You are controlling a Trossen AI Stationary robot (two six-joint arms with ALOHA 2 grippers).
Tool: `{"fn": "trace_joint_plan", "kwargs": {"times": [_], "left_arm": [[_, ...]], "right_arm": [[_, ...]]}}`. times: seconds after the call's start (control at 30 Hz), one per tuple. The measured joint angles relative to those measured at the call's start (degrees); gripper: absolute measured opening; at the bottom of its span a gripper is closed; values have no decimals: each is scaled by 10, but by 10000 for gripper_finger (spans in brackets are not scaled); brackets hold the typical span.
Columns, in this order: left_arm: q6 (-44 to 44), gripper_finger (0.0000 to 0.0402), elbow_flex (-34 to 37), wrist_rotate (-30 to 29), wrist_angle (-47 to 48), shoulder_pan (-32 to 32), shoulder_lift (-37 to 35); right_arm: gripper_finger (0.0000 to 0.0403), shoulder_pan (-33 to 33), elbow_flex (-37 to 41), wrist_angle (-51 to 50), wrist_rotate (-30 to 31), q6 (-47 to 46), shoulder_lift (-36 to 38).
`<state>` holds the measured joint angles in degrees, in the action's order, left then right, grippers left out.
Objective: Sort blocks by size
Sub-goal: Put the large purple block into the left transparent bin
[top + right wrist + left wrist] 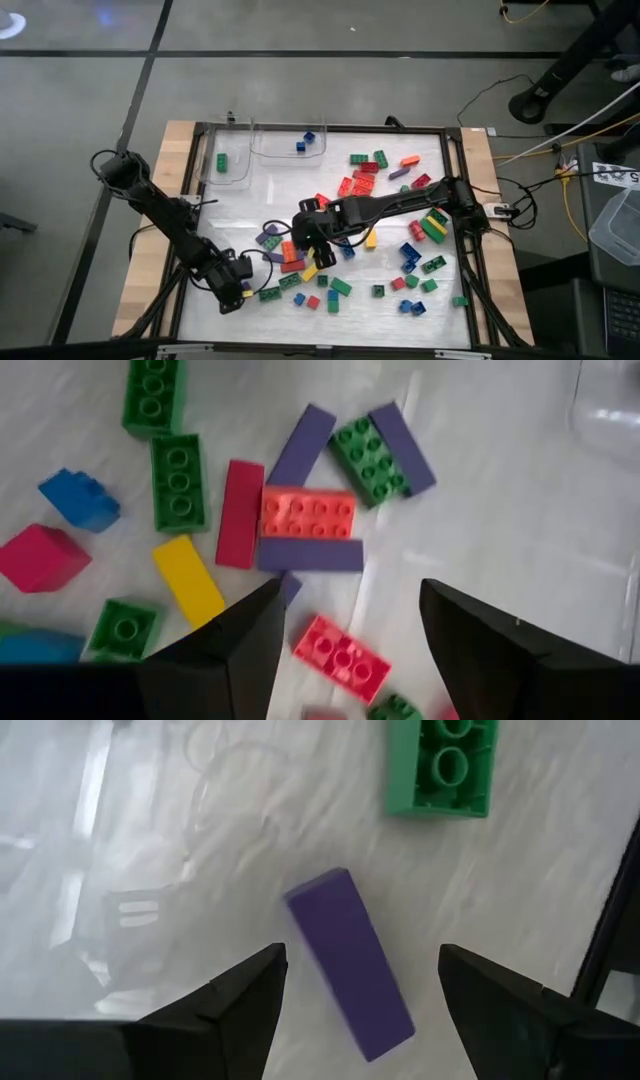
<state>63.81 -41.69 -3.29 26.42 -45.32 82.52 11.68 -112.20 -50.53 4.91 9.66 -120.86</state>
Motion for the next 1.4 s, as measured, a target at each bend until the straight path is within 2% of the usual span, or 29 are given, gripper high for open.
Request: {"fn": "trace_joint_plan", "kwargs": {"times": [0.13,0.3,0.67,0.77,0.87,1.0,1.17,1.3,1.4], "left_arm": [[5,251,0,-19,0,0,0],[6,251,0,-57,-1,0,3],[0,251,-4,-63,-29,-1,71],[25,246,-5,-64,-15,-1,77],[50,221,-5,-66,-1,0,77],[58,163,-3,-67,8,1,76],[80,83,-3,-62,12,13,71],[74,78,-1,-50,11,33,53],[57,78,4,-64,30,56,29]], "right_arm": [[232,0,0,-16,-1,-21,0],[232,7,0,-21,-30,-43,0],[232,39,0,-21,-41,-51,0],[232,46,0,-20,-42,-51,0],[232,49,1,-20,-45,-50,0],[232,49,5,-19,-45,-53,-5],[232,48,41,-10,-43,-126,-13],[232,47,71,-6,-40,-197,-13],[232,47,88,2,-39,-201,-13]]}}
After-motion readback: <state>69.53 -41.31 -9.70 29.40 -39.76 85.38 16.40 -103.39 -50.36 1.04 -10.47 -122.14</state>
